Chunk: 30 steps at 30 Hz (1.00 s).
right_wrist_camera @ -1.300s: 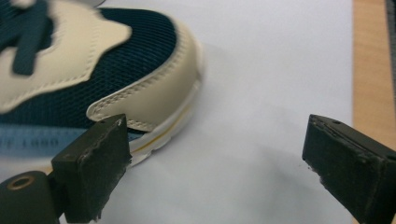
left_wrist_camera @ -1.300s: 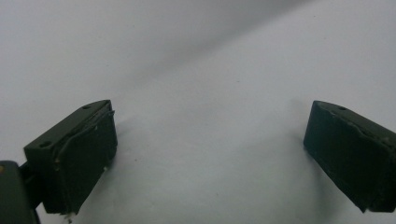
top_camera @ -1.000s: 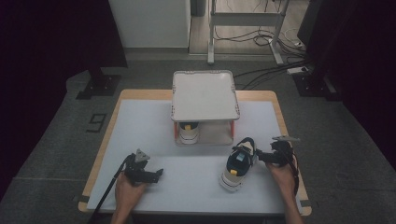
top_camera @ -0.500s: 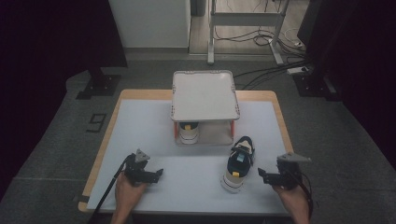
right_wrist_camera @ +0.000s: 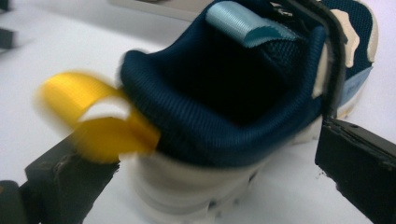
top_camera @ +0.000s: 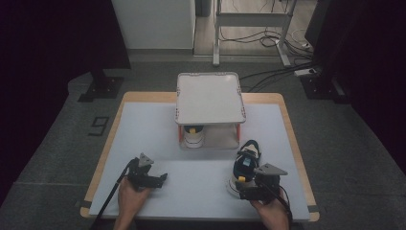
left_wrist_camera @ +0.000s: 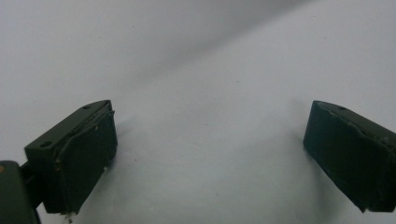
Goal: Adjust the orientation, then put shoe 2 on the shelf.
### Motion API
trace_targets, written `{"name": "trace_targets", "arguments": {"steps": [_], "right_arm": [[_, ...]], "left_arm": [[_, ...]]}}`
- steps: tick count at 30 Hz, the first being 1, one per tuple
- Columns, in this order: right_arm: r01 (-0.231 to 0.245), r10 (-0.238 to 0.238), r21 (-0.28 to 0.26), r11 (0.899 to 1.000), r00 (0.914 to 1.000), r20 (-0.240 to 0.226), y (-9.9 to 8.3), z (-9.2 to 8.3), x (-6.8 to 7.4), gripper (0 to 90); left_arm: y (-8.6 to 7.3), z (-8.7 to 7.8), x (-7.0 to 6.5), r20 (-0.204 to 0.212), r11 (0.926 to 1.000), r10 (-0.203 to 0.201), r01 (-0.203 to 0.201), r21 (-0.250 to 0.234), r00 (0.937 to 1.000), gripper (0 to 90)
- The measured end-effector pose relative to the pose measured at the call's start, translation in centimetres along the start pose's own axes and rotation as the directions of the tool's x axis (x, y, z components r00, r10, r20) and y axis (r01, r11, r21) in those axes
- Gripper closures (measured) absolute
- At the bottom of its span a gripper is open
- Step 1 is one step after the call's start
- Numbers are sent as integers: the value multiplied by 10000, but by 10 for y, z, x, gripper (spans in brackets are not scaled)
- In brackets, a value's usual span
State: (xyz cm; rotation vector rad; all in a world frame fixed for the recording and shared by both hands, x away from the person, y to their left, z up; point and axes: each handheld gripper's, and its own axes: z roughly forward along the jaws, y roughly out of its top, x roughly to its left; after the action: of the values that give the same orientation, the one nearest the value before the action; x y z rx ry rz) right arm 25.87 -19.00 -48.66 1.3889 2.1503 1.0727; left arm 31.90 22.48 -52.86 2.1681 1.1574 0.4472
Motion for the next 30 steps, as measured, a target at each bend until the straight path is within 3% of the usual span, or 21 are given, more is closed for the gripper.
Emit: {"name": "trace_targets", "arguments": {"steps": [3,5,10,13,19,21,30], "right_arm": [[-7,2,265,9996,9998,180,0,12,-1,0],[-153,153,229,9996,9999,-18,-3,10,-7,0],[-356,339,216,9991,9968,730,-15,-13,-36,0],[-643,621,237,9977,9946,833,-20,-22,-51,19],[-589,588,-110,9982,9982,-67,-12,-9,-50,123],[-581,583,-116,9982,9981,195,-7,-2,-49,120],[-711,710,13,9975,9973,190,0,6,-52,130]], "left_arm": [[0,0,0,0,10000,21,-21,-6,10000,29],[0,0,0,2,10000,20,-20,-3,10000,30],[0,0,0,6,10000,15,-15,3,10000,30],[0,0,0,4,10000,-2,2,3,10000,28],[0,0,0,2,10000,1,-1,3,10000,28],[0,0,0,2,10000,5,-5,2,10000,28],[0,0,0,8,10000,0,0,-2,10000,29]]}}
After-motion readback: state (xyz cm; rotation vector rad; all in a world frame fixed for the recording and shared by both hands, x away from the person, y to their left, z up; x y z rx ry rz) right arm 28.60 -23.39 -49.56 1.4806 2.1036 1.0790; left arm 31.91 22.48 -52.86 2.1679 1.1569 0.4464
